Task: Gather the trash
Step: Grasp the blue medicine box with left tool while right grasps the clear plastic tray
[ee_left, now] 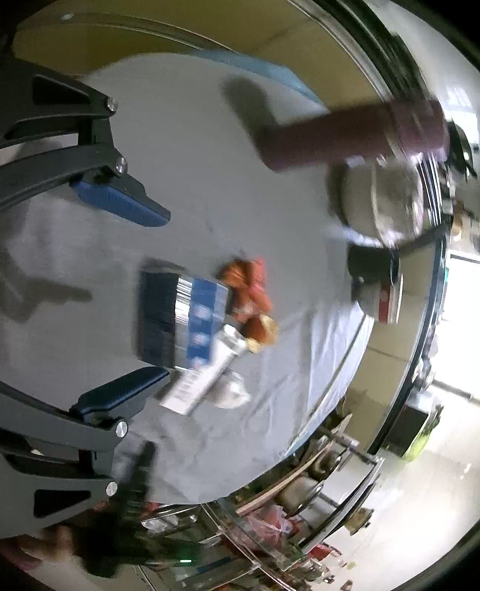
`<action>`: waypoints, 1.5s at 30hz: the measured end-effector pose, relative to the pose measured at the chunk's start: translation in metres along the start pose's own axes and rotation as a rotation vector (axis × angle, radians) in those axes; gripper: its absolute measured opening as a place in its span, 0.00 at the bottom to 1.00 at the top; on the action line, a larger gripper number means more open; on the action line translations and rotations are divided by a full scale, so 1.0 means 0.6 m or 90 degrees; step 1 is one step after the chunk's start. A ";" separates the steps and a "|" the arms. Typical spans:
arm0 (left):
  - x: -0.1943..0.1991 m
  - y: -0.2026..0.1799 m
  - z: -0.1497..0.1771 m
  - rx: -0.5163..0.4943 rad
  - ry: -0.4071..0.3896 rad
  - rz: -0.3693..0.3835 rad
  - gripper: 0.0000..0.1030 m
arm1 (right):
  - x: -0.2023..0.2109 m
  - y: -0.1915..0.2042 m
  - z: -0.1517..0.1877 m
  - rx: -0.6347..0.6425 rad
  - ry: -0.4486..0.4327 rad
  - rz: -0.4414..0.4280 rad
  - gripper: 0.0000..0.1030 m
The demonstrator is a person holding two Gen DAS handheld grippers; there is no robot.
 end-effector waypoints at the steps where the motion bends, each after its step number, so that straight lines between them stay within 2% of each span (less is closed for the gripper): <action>1: -0.009 -0.005 -0.023 -0.003 0.001 0.003 0.77 | 0.000 -0.001 0.001 -0.003 0.001 -0.004 0.64; 3: -0.027 -0.007 -0.060 -0.001 0.000 0.001 0.77 | 0.002 -0.001 0.004 -0.003 0.000 -0.011 0.64; 6: -0.071 -0.009 -0.098 -0.004 0.036 0.014 0.77 | 0.007 0.002 0.008 0.005 -0.004 -0.016 0.64; 8: -0.101 -0.006 -0.107 0.006 0.066 0.030 0.77 | 0.009 0.001 0.012 0.006 -0.005 -0.017 0.64; 10: -0.124 -0.003 -0.103 0.025 0.100 0.065 0.77 | 0.010 -0.002 0.015 0.005 -0.005 -0.019 0.64; 13: -0.138 -0.001 -0.081 0.047 0.126 0.122 0.76 | 0.008 -0.005 0.016 0.004 -0.003 -0.023 0.64; 17: -0.142 -0.006 -0.035 0.044 0.170 0.158 0.76 | 0.005 -0.004 0.017 0.008 -0.002 -0.024 0.64; 21: -0.112 -0.009 0.014 0.039 0.176 0.175 0.76 | 0.003 -0.003 0.016 0.008 -0.001 -0.029 0.64; 25: -0.070 -0.011 0.085 0.049 0.198 0.190 0.76 | 0.004 -0.005 0.015 0.006 0.000 -0.030 0.65; 27: -0.054 -0.013 0.102 0.043 0.196 0.184 0.76 | 0.005 -0.006 0.014 0.006 -0.001 -0.026 0.66; 30: -0.024 -0.001 0.089 0.003 0.140 0.110 0.76 | 0.004 -0.006 0.014 -0.006 0.008 -0.024 0.67; 31: -0.013 0.003 0.069 -0.021 0.103 0.075 0.76 | 0.004 -0.006 0.014 -0.010 0.010 -0.026 0.67; 34: -0.010 0.001 0.023 -0.079 0.050 0.030 0.82 | 0.008 -0.002 0.016 -0.009 0.008 -0.023 0.67; 36: -0.022 -0.003 0.004 -0.115 0.047 0.008 0.82 | 0.015 0.002 0.018 -0.005 -0.001 -0.022 0.67; 38: -0.038 -0.022 -0.011 -0.164 0.049 0.011 0.82 | 0.023 0.003 0.018 0.000 -0.011 -0.016 0.70; 45: -0.067 -0.094 -0.020 -0.310 0.040 0.069 0.82 | 0.040 -0.014 0.012 -0.018 -0.019 -0.015 0.70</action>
Point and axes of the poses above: each gripper's, at about its wrist camera, not at the fingertips, and x roughly against the way its jaws point, y to its left, z to its underside, the point moved 9 cm from there along -x, roughly the way its jaws point, and after that the axes turned 9 degrees about y, right-handed, at the moved point
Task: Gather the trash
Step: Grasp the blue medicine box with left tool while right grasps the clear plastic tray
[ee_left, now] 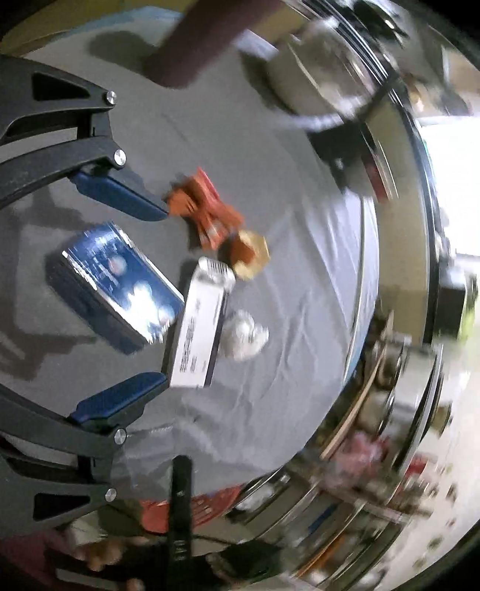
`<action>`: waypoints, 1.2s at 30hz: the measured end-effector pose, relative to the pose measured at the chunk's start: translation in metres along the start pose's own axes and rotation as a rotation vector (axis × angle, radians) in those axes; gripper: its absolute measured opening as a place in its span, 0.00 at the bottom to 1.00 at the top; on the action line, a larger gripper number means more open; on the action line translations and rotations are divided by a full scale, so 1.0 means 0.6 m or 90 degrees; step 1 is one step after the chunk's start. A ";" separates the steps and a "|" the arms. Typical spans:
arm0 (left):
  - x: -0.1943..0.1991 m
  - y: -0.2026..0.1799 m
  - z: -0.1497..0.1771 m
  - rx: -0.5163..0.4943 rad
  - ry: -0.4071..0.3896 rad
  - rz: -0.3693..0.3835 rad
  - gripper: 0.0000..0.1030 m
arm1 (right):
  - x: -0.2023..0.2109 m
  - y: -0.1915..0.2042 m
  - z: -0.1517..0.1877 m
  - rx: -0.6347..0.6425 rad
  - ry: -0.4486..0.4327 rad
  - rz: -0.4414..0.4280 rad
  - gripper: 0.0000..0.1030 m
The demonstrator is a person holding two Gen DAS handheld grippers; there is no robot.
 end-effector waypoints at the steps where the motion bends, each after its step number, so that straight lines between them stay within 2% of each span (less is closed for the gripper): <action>1: -0.010 -0.003 0.001 -0.016 0.010 -0.005 0.82 | 0.001 -0.001 -0.001 -0.003 0.001 -0.002 0.70; 5: -0.028 0.002 0.019 -0.013 0.037 0.004 0.82 | 0.000 0.009 0.000 0.003 0.006 -0.002 0.70; 12: -0.021 -0.002 0.053 0.024 0.026 0.050 0.82 | -0.021 0.035 0.007 0.030 0.013 0.043 0.71; 19: -0.018 -0.026 0.079 0.079 0.051 0.049 0.82 | -0.039 0.048 0.014 0.063 0.015 0.099 0.71; 23: -0.022 -0.025 0.082 0.077 0.049 0.005 0.82 | -0.045 0.045 0.019 0.081 0.018 0.128 0.71; 25: -0.022 -0.021 0.084 0.076 0.047 -0.014 0.75 | -0.045 0.046 0.020 0.106 0.012 0.147 0.70; 26: -0.024 -0.018 0.083 0.077 0.049 -0.019 0.60 | -0.046 0.046 0.021 0.123 0.009 0.161 0.70; 27: -0.028 -0.015 0.084 0.081 0.057 -0.024 0.51 | -0.048 0.045 0.023 0.135 0.011 0.167 0.68; 28: -0.029 -0.012 0.085 0.091 0.061 -0.024 0.51 | -0.049 0.044 0.024 0.139 0.015 0.164 0.61; 33: -0.017 -0.020 0.083 0.105 0.043 -0.030 0.48 | -0.031 0.043 0.020 0.158 -0.008 0.154 0.56; 36: 0.005 -0.027 0.078 0.123 0.022 -0.032 0.47 | -0.010 0.043 0.014 0.152 -0.023 0.116 0.54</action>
Point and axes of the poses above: each gripper's, at about its wrist camera, not at the fingertips, and x roughly against the way its jaws point, y to its left, z to its underside, the point moved 9 cm from there along -x, roughly the way its jaws point, and after that the axes turned 9 degrees about y, right-handed, at the moved point
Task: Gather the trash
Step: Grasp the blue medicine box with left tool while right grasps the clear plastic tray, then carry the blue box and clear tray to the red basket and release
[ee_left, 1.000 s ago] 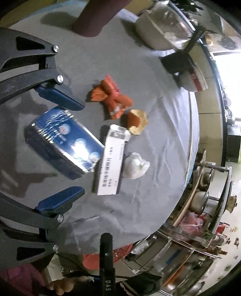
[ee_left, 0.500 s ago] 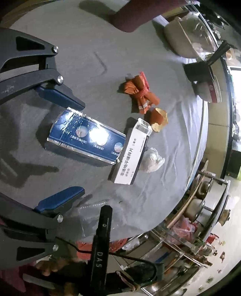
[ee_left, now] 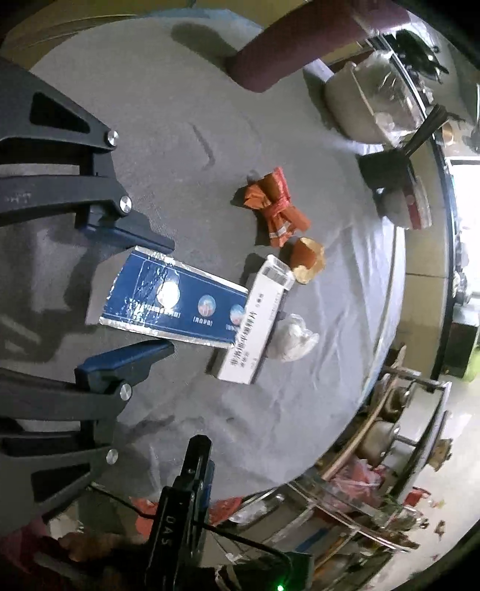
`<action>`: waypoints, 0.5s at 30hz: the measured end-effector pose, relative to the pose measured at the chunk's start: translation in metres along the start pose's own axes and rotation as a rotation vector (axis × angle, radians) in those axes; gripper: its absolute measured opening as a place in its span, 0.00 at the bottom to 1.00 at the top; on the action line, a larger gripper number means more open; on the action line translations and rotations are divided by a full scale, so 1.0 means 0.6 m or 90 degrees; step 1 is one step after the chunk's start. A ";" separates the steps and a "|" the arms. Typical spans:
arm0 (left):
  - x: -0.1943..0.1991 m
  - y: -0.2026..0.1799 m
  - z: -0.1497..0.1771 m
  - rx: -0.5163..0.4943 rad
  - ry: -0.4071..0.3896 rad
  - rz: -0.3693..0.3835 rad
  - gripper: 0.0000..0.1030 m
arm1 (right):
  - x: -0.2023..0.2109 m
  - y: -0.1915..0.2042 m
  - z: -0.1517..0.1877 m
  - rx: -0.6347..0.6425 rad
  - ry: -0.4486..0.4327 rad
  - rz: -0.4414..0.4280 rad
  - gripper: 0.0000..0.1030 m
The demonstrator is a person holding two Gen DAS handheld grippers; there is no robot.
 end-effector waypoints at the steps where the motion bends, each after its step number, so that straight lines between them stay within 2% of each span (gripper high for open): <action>1: 0.007 -0.001 -0.001 0.005 -0.007 0.000 0.46 | 0.006 0.001 -0.002 -0.001 -0.007 -0.011 0.54; 6: 0.048 -0.009 -0.010 0.040 -0.041 0.010 0.45 | 0.038 -0.010 -0.012 -0.005 -0.045 -0.055 0.53; 15: 0.083 -0.034 -0.021 0.078 -0.071 0.016 0.44 | 0.060 -0.048 -0.008 -0.032 -0.066 -0.121 0.53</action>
Point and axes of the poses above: each gripper's, at about its wrist camera, not at the fingertips, and x roughly against the way its jaws point, y to its left, z to its underside, the point moved 9 cm from there along -x, roughly the way its jaws point, and after that the axes turned 9 degrees about y, right-handed, at the moved point
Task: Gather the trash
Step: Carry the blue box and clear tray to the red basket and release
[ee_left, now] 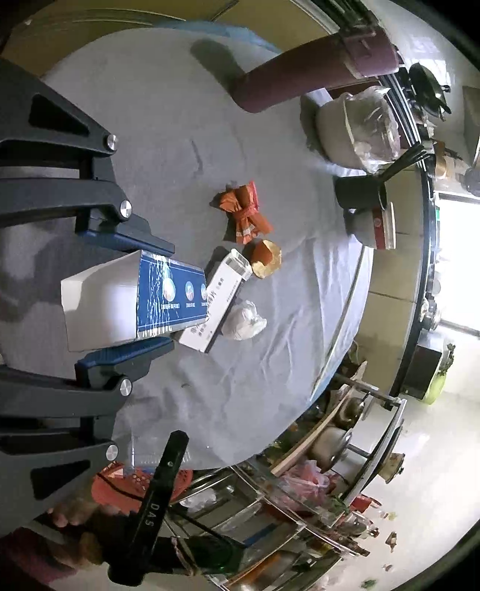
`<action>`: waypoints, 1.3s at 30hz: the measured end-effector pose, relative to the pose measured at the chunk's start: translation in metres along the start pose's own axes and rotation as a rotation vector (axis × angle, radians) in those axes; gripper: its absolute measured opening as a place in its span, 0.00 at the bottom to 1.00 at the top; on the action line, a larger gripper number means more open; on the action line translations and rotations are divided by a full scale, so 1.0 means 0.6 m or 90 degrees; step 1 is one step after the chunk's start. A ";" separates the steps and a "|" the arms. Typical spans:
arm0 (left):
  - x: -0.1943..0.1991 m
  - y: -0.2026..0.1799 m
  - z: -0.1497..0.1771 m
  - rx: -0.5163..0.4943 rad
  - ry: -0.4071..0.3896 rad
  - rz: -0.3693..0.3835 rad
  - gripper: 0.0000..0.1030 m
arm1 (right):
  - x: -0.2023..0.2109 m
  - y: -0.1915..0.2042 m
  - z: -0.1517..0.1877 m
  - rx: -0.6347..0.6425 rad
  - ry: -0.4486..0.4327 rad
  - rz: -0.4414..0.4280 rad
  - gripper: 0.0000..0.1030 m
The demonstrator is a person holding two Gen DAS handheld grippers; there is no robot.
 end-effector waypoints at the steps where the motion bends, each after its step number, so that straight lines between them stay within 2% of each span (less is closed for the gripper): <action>1: 0.003 -0.006 -0.001 0.002 -0.003 0.002 0.44 | 0.005 -0.003 0.000 0.000 -0.004 -0.008 0.53; 12: 0.018 -0.086 -0.014 -0.031 -0.029 0.002 0.44 | 0.066 -0.028 0.001 0.003 -0.060 -0.098 0.53; 19: 0.020 -0.150 -0.025 -0.072 -0.032 0.018 0.44 | 0.118 -0.073 0.000 -0.019 -0.109 -0.119 0.53; 26: 0.010 -0.239 -0.034 -0.140 -0.022 0.042 0.44 | 0.202 -0.178 0.004 -0.087 -0.175 -0.093 0.53; 34: -0.011 -0.381 -0.040 -0.231 -0.016 0.100 0.44 | 0.298 -0.351 0.038 -0.229 -0.244 -0.047 0.53; 39: -0.040 -0.469 -0.029 -0.272 0.003 0.146 0.44 | 0.322 -0.421 0.065 -0.293 -0.258 -0.041 0.53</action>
Point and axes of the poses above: each gripper's, at about its wrist camera, not at the fingertips, and x roughly against the way its jaws point, y to its left, z to its underside, the point moved 9 cm from there along -x, roughly the way its jaws point, and after that the axes turned 9 degrees about y, right-handed, at the moved point
